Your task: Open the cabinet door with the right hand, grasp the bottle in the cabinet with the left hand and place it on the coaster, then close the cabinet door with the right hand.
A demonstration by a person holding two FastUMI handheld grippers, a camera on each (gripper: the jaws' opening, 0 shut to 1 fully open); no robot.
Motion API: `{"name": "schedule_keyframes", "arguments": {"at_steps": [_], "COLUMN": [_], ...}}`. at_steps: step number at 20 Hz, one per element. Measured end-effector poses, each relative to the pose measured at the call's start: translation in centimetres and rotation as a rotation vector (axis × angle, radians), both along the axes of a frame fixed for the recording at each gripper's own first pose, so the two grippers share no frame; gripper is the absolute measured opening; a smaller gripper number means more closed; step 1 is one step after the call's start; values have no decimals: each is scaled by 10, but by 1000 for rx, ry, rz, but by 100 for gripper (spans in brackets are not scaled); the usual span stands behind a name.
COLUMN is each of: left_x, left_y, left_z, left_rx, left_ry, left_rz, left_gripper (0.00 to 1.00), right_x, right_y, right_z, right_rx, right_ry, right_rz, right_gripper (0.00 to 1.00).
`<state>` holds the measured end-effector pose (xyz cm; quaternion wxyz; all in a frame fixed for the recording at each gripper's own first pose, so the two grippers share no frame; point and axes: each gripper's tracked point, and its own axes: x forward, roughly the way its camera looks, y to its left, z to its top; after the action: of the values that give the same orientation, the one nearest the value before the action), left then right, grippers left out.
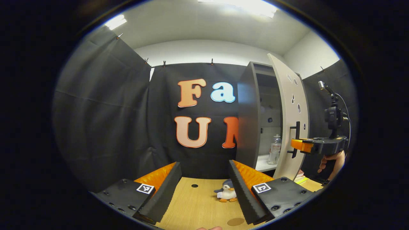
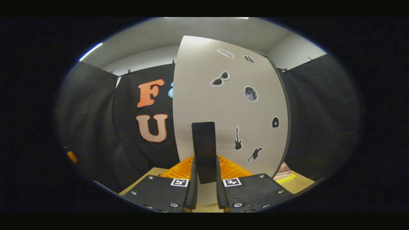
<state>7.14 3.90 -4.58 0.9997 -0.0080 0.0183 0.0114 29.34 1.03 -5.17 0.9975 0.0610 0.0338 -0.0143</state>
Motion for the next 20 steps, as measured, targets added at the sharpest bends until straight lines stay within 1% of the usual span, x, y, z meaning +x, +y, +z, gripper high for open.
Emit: {"name": "schedule_keyframes", "arguments": {"at_steps": [1,2,3,4,5,6,7,8,9,10,12,14,16,17,18,19,20], "left_x": [-1,-2,-3,-3,-5,-5,-4,-5,-5,-5,-4,-3,-1,-1,0,1,2], "left_y": [-5,-10,-16,-22,-27,-31,-36,-39,-43,-48,-52,-56,-62,-66,-70,-74,-79], "left_z": [-1,-2,-1,-1,0,2,4,6,5,5,6,5,1,1,1,-1,-2], "left_rx": [0,-2,-5,-6,-7,-8,-7,-6,-7,-6,-5,-2,-14,-17,-16,-16,-18], "left_ry": [3,5,5,6,2,-3,-8,-12,-16,-13,-19,-19,-11,-10,-10,-8,-6], "left_rz": [-15,-28,-43,-56,-70,-84,-96,-104,-114,-125,-134,-143,-158,-167,-175,-183,-193], "left_gripper": [96,96,96,96,96,94,94,94,94,94,94,93,94,96,94,94,94], "right_x": [-3,-6,-7,-9,-10,-11,-14,-13,-17,-21,-24,-28,-33,-36,-38,-41,-43], "right_y": [-1,-4,-5,-7,-9,-12,-15,-17,-17,-16,-22,-25,-28,-32,-36,-40,-43], "right_z": [0,0,0,0,0,0,1,0,-2,-2,1,-1,-1,-1,-1,-1,-1], "right_rx": [6,7,8,9,2,-6,-5,0,14,23,16,43,58,58,59,56,47], "right_ry": [-4,-3,-3,4,5,6,4,8,20,23,14,14,12,12,12,10,14], "right_rz": [-7,-14,-22,-32,-46,-59,-68,-76,-77,-84,-103,-105,-116,-126,-139,-154,-165], "right_gripper": [25,24,27,27,24,24,21,20,17,18,18,13,14,14,14,12,14]}}
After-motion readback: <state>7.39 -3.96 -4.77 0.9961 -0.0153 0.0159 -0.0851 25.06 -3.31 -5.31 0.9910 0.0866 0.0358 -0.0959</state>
